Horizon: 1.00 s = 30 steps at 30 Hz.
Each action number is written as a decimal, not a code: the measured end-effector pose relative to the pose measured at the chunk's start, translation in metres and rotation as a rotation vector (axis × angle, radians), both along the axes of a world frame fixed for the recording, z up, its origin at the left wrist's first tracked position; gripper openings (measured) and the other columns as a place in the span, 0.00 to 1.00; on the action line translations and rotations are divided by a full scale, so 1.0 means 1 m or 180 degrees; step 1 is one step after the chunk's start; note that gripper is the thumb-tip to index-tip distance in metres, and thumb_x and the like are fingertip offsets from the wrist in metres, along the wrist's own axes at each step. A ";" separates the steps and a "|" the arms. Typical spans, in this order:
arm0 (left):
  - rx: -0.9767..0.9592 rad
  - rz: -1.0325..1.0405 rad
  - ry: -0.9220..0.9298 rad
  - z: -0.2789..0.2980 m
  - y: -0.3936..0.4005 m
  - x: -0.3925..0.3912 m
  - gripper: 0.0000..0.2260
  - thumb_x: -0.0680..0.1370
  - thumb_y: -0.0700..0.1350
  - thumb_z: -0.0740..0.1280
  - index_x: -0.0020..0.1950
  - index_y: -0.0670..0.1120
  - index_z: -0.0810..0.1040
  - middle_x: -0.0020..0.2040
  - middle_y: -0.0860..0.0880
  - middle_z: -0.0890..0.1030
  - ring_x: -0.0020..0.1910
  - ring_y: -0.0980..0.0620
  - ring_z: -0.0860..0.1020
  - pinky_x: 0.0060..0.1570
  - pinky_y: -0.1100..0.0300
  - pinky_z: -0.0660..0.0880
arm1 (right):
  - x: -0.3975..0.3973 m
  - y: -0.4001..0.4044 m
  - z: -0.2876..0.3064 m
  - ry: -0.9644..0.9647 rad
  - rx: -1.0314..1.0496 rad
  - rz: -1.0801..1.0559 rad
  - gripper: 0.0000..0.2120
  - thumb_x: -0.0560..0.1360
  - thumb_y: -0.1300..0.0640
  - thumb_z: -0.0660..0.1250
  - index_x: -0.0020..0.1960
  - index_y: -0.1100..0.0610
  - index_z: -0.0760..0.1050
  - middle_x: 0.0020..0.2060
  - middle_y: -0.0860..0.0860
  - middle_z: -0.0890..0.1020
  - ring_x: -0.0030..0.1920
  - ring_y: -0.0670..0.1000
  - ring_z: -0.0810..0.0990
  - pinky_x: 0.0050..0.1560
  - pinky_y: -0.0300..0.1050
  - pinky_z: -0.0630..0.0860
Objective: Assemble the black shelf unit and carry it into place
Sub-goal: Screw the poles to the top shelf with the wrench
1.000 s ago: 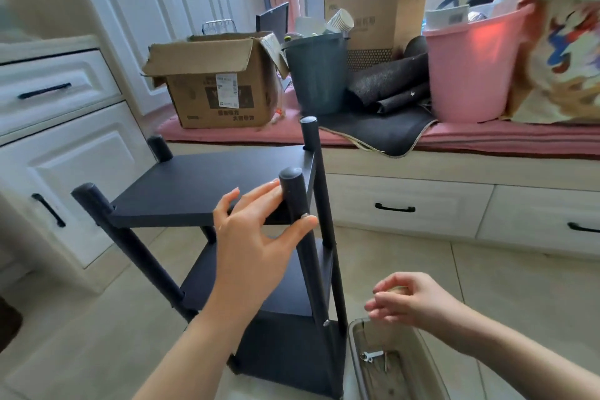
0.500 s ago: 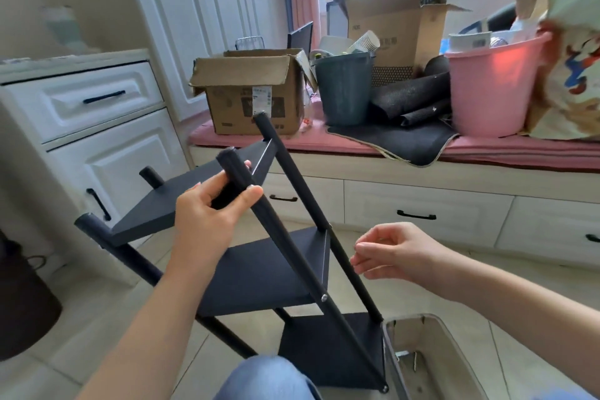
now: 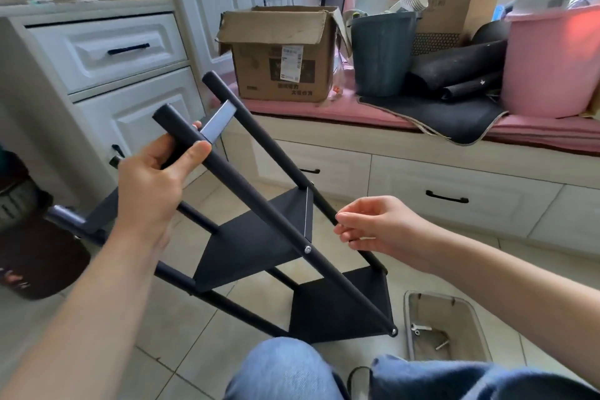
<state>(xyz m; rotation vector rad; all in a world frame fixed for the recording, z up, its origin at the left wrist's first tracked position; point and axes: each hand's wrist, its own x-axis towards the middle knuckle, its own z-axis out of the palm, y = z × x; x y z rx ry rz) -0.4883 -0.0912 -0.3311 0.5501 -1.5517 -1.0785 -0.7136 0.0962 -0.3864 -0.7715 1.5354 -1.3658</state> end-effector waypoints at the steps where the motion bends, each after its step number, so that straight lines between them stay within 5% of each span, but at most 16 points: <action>1: -0.0001 0.0003 -0.0009 -0.002 -0.006 0.006 0.11 0.76 0.41 0.74 0.56 0.54 0.84 0.52 0.60 0.86 0.57 0.60 0.82 0.57 0.72 0.74 | 0.001 -0.005 -0.002 -0.0053 0.0003 0.0020 0.06 0.76 0.59 0.72 0.49 0.63 0.81 0.42 0.58 0.86 0.39 0.50 0.83 0.42 0.40 0.80; 13: -0.0080 -0.0114 0.0038 -0.015 -0.027 0.015 0.10 0.75 0.46 0.74 0.55 0.58 0.86 0.57 0.55 0.85 0.61 0.55 0.81 0.60 0.69 0.74 | 0.025 -0.070 -0.020 -0.0483 -0.0153 0.0189 0.06 0.77 0.59 0.71 0.48 0.62 0.80 0.39 0.57 0.85 0.37 0.52 0.82 0.44 0.43 0.80; 19: 0.0108 0.0140 0.0235 -0.026 -0.031 0.023 0.10 0.75 0.48 0.74 0.55 0.54 0.86 0.56 0.54 0.86 0.60 0.54 0.82 0.60 0.66 0.75 | 0.034 -0.087 -0.038 -0.0528 -0.0123 -0.0106 0.05 0.77 0.59 0.70 0.46 0.61 0.81 0.37 0.55 0.85 0.35 0.47 0.82 0.39 0.37 0.80; 24: 0.0567 0.0473 0.0536 -0.049 -0.036 0.034 0.13 0.73 0.48 0.74 0.57 0.49 0.86 0.56 0.53 0.86 0.61 0.55 0.81 0.69 0.57 0.72 | 0.036 -0.097 -0.039 -0.0488 -0.0209 -0.0158 0.05 0.76 0.59 0.70 0.47 0.62 0.81 0.36 0.55 0.85 0.34 0.48 0.82 0.36 0.36 0.79; 28: 0.1130 0.0695 0.0609 -0.091 -0.026 0.035 0.20 0.67 0.57 0.77 0.57 0.54 0.86 0.58 0.51 0.85 0.64 0.48 0.80 0.74 0.42 0.66 | 0.036 -0.105 -0.038 -0.0385 -0.0313 -0.0212 0.04 0.76 0.61 0.70 0.45 0.62 0.81 0.36 0.56 0.85 0.34 0.49 0.82 0.35 0.37 0.80; 30: 0.1387 0.0746 0.0775 -0.114 -0.019 0.031 0.18 0.68 0.54 0.77 0.56 0.54 0.87 0.59 0.49 0.85 0.65 0.46 0.79 0.74 0.40 0.64 | 0.037 -0.108 -0.041 -0.0305 -0.0292 -0.0130 0.04 0.76 0.61 0.70 0.45 0.61 0.81 0.37 0.56 0.86 0.35 0.49 0.83 0.36 0.38 0.80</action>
